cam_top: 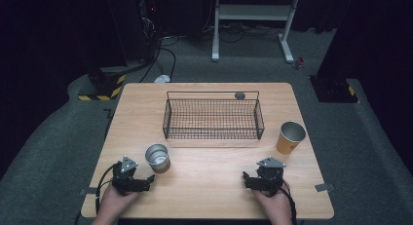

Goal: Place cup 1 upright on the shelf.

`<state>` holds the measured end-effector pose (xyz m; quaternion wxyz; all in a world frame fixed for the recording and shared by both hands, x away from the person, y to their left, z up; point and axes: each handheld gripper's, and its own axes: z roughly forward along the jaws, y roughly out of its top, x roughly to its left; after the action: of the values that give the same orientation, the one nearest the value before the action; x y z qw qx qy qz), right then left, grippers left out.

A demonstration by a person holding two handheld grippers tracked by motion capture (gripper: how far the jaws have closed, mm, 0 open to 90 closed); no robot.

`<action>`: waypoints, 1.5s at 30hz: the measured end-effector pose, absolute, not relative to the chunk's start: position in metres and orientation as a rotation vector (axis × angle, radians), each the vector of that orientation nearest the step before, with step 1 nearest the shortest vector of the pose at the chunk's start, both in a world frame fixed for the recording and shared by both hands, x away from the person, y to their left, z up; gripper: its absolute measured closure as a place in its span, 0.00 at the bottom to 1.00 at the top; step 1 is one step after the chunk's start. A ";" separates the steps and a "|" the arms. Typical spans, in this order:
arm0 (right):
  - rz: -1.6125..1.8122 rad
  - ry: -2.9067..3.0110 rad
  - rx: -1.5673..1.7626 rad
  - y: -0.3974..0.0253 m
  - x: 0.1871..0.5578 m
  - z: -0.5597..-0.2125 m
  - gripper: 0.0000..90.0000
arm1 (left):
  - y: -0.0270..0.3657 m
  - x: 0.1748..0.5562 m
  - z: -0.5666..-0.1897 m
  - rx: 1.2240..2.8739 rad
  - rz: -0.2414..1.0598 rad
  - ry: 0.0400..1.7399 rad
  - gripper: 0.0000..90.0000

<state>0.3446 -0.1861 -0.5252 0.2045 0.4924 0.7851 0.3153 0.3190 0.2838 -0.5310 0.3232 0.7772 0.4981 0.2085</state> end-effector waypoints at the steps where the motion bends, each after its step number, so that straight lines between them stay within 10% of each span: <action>1: 0.879 2.189 1.373 -0.186 0.345 -0.525 0.10 | 0.284 0.319 -0.531 2.038 0.546 1.312 0.00; 45: 0.977 2.051 1.346 -0.214 0.337 -0.510 0.12 | 0.283 0.318 -0.531 2.048 0.538 1.276 0.02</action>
<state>0.3369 -0.2136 -0.5102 0.2480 0.4937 0.7525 0.3584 0.3184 0.2828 -0.5310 0.3284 0.7824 0.4875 0.2056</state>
